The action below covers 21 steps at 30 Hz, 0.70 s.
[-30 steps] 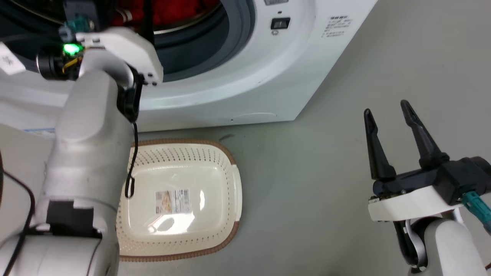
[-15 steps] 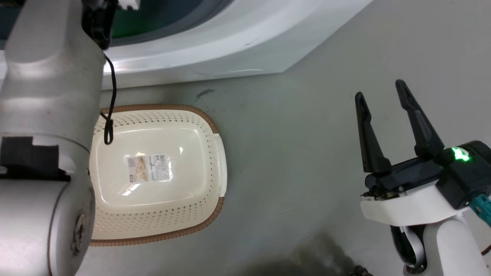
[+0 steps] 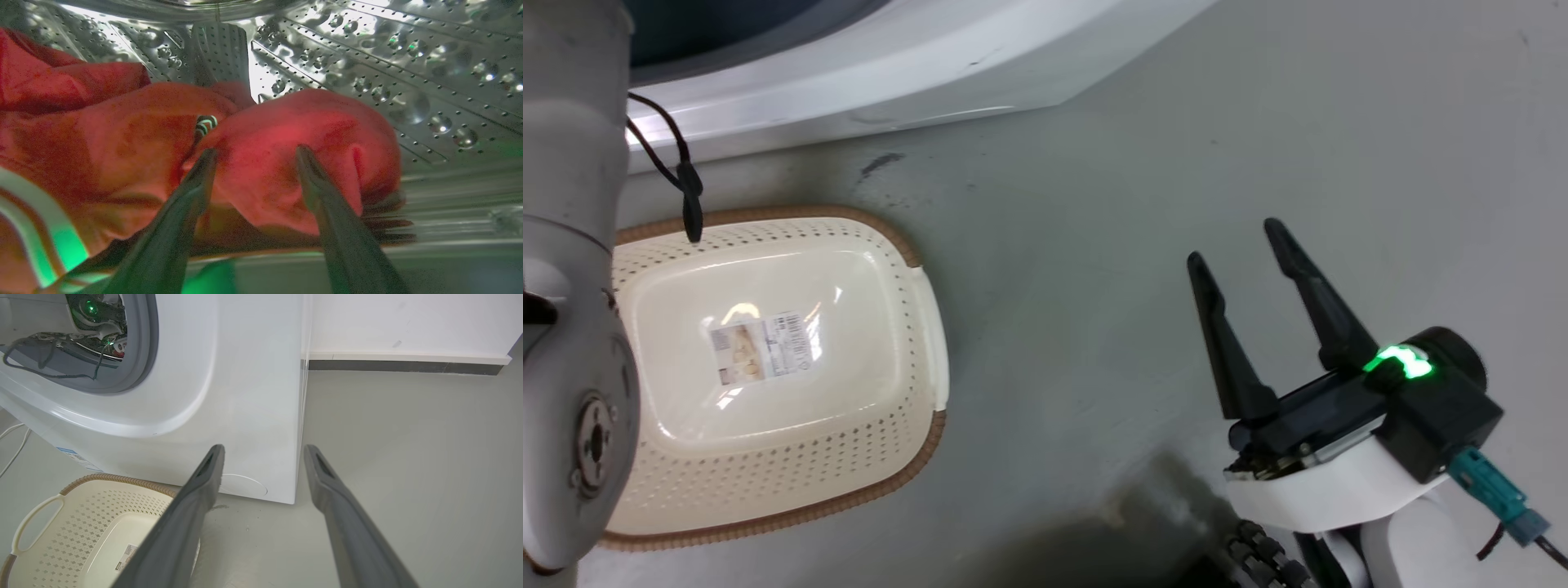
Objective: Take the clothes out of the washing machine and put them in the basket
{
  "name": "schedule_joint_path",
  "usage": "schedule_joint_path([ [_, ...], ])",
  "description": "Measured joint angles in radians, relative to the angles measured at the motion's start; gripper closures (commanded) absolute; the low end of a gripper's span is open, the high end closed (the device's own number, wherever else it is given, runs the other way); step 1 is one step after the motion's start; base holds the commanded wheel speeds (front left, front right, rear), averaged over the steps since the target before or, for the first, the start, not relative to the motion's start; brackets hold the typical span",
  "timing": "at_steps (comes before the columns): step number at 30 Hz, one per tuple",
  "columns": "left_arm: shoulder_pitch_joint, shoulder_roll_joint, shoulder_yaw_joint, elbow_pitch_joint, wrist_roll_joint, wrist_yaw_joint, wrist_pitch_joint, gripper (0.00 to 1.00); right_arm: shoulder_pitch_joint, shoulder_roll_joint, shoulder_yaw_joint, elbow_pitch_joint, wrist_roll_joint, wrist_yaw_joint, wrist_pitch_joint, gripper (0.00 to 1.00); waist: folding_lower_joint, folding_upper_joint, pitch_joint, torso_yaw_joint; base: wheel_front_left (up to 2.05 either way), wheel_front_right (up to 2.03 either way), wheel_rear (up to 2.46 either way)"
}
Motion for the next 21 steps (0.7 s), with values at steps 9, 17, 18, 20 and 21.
schedule_joint_path([
  [9, -0.024, 0.041, 0.001, 0.008, -0.012, 0.04, 0.107, 1.0, 0.01, 0.0, 0.048, 0.038, 0.041, 0.0, -0.028, 0.0, 0.0, 0.0, 0.023, -0.062, 0.0, 0.0, 0.0],
  [17, -0.021, 0.065, -0.028, -0.021, 0.005, 0.069, 0.035, 1.0, -0.002, 0.0, 0.052, 0.065, 0.065, 0.0, -0.047, 0.0, 0.0, 0.0, 0.017, -0.068, 0.0, 0.0, 0.0],
  [18, -0.017, 0.067, -0.031, -0.031, 0.009, 0.07, 0.01, 1.0, -0.006, 0.0, 0.052, 0.07, 0.066, 0.0, -0.05, 0.0, -0.0001, 0.0, 0.014, -0.067, 0.0, 0.0, 0.0],
  [20, -0.005, 0.071, -0.041, -0.055, 0.018, 0.077, -0.055, 1.0, -0.015, 0.0, 0.047, 0.077, 0.066, 0.0, -0.053, 0.0, -0.0001, 0.0, 0.005, -0.06, 0.0, 0.0, 0.0],
  [21, 0.004, 0.072, -0.047, -0.064, 0.025, 0.083, -0.087, 1.0, -0.017, 0.0, 0.043, 0.079, 0.065, 0.0, -0.054, 0.0, -0.0001, 0.0, 0.0, -0.055, 0.0, 0.0, 0.0],
])
